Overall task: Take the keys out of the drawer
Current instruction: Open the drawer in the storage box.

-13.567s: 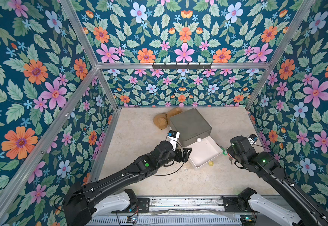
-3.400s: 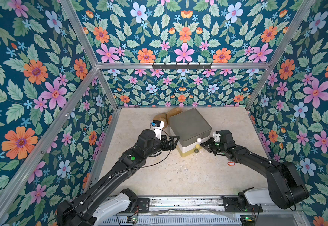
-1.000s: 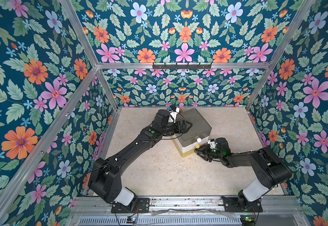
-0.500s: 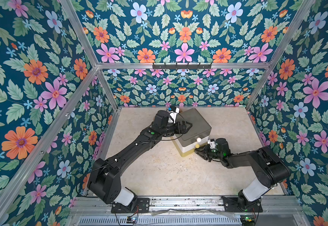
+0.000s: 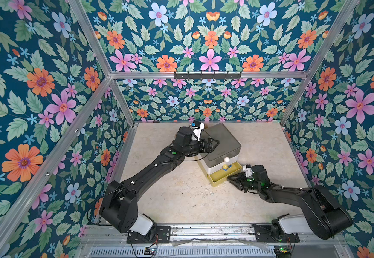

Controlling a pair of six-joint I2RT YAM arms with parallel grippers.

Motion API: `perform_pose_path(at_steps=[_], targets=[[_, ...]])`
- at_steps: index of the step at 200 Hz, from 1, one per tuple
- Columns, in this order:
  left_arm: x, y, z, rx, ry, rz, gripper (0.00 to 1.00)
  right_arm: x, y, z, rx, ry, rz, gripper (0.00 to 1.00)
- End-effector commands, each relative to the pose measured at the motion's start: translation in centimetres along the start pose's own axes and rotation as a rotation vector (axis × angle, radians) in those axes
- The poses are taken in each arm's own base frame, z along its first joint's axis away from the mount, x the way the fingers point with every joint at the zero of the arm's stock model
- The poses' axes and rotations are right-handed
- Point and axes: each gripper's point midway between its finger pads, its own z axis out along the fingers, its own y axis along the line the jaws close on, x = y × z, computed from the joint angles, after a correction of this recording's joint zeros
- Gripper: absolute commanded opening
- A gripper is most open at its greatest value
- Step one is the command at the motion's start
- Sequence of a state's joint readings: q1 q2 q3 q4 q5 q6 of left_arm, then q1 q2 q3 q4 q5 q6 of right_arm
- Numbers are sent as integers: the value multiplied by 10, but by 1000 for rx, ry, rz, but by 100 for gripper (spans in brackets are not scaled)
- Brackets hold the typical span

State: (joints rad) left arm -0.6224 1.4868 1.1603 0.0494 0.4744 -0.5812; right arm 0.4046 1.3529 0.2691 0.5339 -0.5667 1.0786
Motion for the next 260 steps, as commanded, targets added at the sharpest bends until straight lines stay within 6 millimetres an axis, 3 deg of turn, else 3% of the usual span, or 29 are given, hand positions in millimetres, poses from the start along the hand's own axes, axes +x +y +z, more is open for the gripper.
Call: perform_pose_path(at_steps=[1,112,260], targets=[[15,8,3,-27,52,-44,99,2,-11,-9,34,-34,-7,22],[22,7,11,-25,64,-45,99,30,-47,-41,72,-65,27,22],[23,7,15,-21,65,-44,100,42,-61,-54,77,-72,51,23]])
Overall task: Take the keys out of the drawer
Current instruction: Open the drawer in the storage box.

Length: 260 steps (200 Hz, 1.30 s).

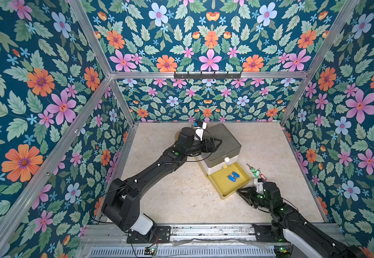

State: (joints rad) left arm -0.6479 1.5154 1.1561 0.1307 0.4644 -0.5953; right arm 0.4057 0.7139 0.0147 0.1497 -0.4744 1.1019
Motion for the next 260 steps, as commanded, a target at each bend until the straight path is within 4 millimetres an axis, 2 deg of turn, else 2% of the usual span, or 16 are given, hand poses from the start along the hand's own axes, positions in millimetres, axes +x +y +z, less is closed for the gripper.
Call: perform_pose_path(at_steps=[1,86,126,145,170,227,260], targets=[[25,16,2,-57,91,-58,99,5,-14,-1,47,14,26,23],[27,18,6,-59,97,-61,99,10,-19,-3,46,23,43,24],[27,17,6,-57,95,-60,99,11,-18,-5,43,20,39,33],[26,16,5,-57,93,-58,99,11,-16,-6,40,20,37,43],[26,16,4,-57,90,-58,99,11,-16,-7,44,19,35,51],[24,14,2,-55,83,-53,99,10,-9,-12,53,13,22,53],[22,12,0,-53,76,-48,99,7,4,-22,57,-3,-4,53]])
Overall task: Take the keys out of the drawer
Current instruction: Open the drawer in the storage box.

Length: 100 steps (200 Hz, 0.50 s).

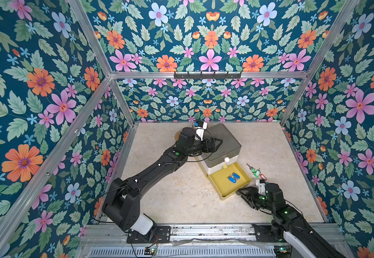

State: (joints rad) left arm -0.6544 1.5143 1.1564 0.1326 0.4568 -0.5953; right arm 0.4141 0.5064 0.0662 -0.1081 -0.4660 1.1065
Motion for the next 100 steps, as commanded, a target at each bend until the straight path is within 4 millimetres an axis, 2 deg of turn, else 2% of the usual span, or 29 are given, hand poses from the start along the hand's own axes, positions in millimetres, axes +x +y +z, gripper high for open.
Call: perform_pose_path(at_steps=[1,35,62,87,100], targets=[[22,14,-1,-54,80,-52,99,2,-5,-6,56,-1,-3,53],[16,9,-5,-47,61,-45,99,0,16,-18,53,-2,-30,51],[5,1,-14,-42,23,-26,100,-4,43,-24,64,10,-91,49],[-5,-6,-24,-45,-7,-1,99,-11,68,-26,127,26,-190,48],[-9,-10,-31,-58,-15,15,100,-16,75,-24,167,35,-232,47]])
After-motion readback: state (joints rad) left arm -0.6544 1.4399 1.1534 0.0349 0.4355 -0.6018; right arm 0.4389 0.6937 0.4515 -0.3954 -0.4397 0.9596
